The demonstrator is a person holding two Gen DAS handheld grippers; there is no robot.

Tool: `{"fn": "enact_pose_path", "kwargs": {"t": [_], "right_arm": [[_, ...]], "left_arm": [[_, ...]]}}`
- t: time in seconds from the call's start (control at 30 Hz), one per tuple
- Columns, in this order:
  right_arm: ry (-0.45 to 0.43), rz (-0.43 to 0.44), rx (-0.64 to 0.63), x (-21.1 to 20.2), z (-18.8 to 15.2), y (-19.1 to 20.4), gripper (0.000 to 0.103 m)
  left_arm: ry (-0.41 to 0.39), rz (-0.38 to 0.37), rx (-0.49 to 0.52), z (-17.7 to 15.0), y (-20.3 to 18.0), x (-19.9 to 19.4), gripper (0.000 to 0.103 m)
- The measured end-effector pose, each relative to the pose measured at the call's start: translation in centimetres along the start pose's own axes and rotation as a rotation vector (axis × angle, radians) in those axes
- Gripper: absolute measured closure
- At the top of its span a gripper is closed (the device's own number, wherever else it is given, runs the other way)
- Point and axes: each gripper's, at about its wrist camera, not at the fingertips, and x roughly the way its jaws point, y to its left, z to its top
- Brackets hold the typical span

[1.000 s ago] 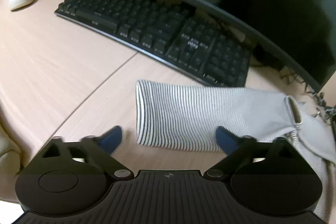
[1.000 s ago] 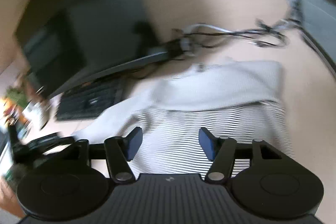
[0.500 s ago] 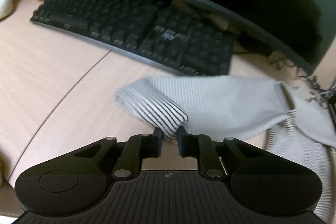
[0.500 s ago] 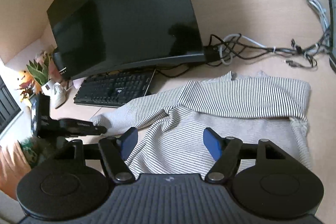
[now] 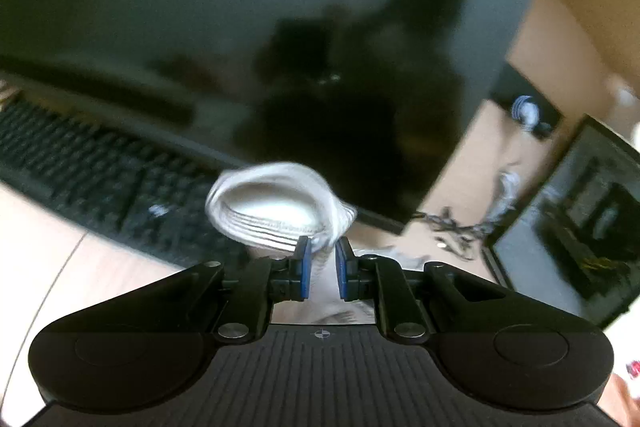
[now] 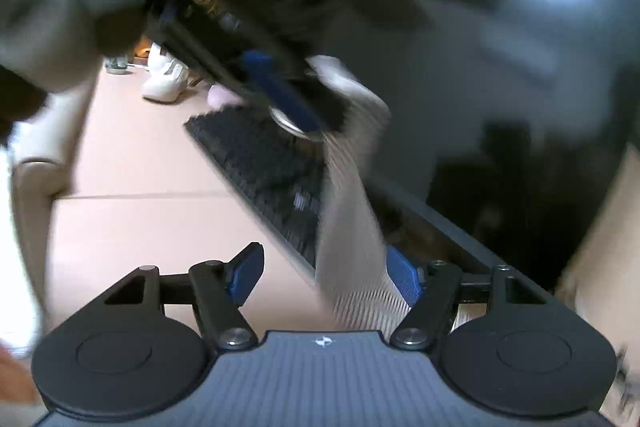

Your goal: Fold clothes

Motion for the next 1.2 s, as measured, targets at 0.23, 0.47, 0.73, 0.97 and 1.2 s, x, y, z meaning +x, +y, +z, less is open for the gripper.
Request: {"fn": "enact_pose_path", "kwargs": {"t": [0.23,0.47,0.73,0.97,1.2], "right_arm": [[-0.019,-0.172,0.136,0.6,1.2,-4.5,0.103],[0.111,-0.166,0.557,-3.2,-2.3,-14.0,0.098],[0.219,0.048,0.784,3.4,-3.3,-11.0,0.052],[0.317,0.149,0.709,11.9,-1.9,-8.3,0.09],[0.075,-0.088,0.594,-0.5,2.6,-13.3,0.091]], "left_arm": [[-0.084,-0.061,0.011,1.0,-1.0,-0.6,0.069],[-0.017,0.007,-0.14,-0.8,2.8,2.0,0.045],[0.182,0.052,-0.161,-5.3,4.2,2.9,0.015],[0.265,0.061,-0.155,-7.3,5.9,1.0,0.009],[0.258,0.019,-0.187,-6.9,6.4,2.3,0.008]]}}
